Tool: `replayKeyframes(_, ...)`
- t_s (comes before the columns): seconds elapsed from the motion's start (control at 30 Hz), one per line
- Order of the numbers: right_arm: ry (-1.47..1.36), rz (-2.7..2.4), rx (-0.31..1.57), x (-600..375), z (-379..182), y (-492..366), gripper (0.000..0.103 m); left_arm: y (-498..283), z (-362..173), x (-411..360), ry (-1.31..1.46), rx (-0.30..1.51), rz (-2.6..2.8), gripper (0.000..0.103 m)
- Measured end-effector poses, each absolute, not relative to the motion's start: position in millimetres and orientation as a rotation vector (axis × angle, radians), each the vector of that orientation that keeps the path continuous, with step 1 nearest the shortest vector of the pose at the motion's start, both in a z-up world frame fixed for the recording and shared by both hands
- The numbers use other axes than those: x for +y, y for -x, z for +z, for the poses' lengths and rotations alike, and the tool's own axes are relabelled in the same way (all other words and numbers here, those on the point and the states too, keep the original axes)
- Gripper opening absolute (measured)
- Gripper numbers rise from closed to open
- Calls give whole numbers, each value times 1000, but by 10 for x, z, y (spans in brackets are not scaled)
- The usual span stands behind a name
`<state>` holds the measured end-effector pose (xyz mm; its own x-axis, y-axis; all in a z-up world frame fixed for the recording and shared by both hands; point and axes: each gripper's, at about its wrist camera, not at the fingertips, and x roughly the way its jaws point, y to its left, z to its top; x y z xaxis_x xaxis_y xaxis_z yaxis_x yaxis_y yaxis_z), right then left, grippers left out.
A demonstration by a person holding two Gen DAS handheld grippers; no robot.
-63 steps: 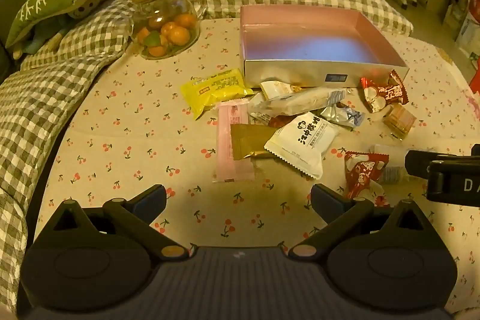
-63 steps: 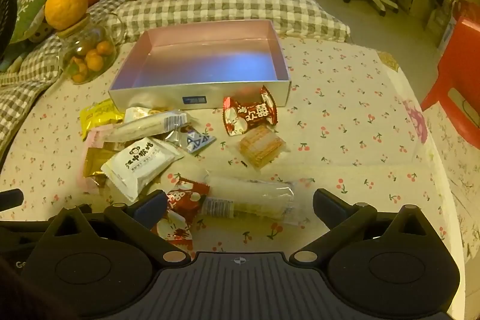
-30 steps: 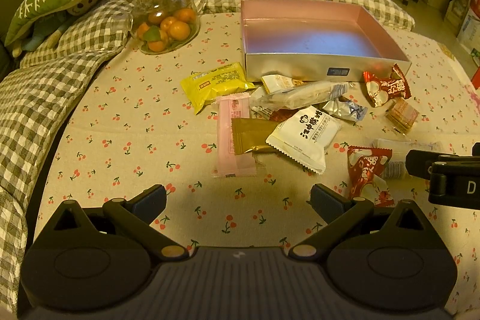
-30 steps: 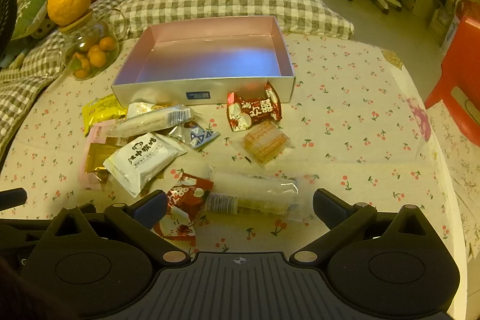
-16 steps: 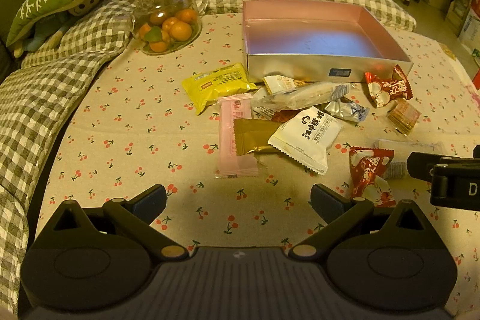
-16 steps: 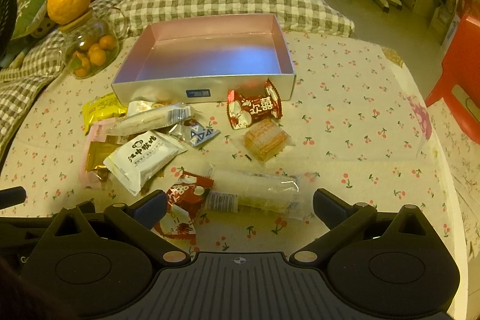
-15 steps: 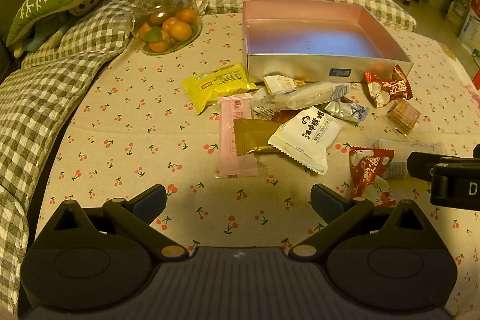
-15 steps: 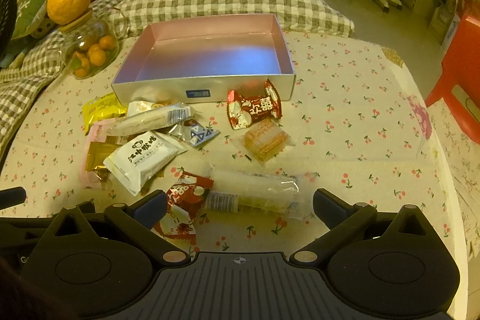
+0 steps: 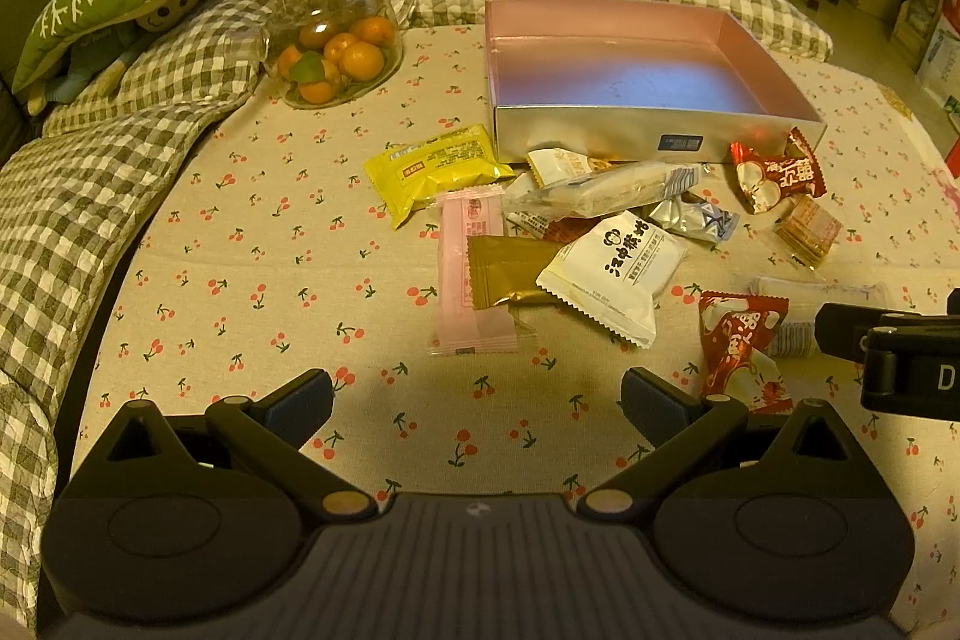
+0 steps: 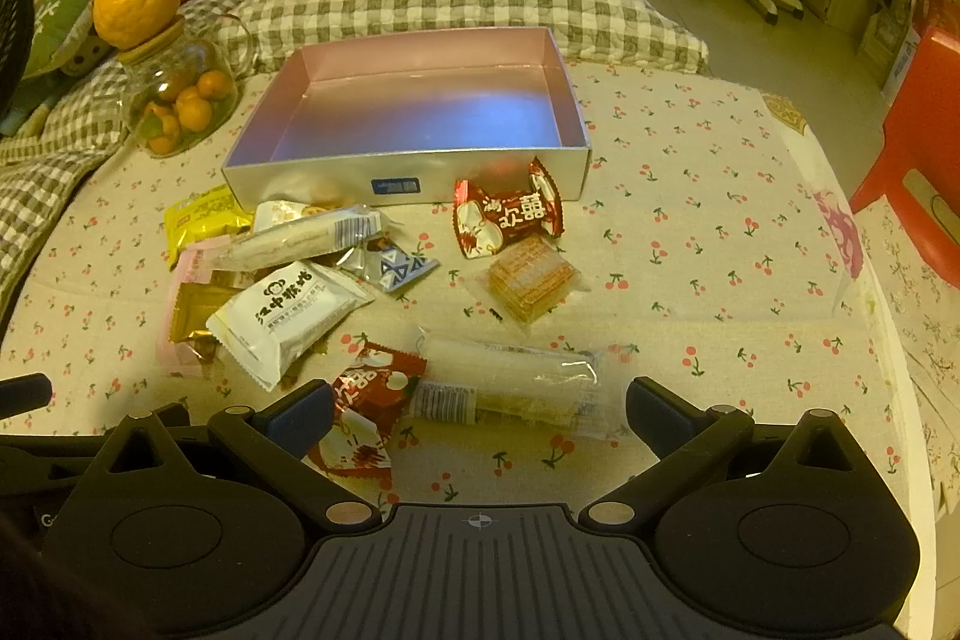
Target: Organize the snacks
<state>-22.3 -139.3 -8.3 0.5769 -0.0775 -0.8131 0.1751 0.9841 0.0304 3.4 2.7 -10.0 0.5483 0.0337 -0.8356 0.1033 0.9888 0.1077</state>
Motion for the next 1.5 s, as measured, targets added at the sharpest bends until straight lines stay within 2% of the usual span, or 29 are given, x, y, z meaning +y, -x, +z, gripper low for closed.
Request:
replayKeyframes(0.77, -103, -132, 947, -1530, -48, 111, 103, -45, -86, 64, -123, 948, -163, 103)
replayKeyframes(1.03, -164, 4, 1015, -1674, -70, -94, 103, -190, -54, 72, -149, 948, -215, 102)
replayKeyframes(1.5, -245, 205, 1068, -1599, -318, -282, 101, -600, -167, 155, -130, 906, -398, 85)
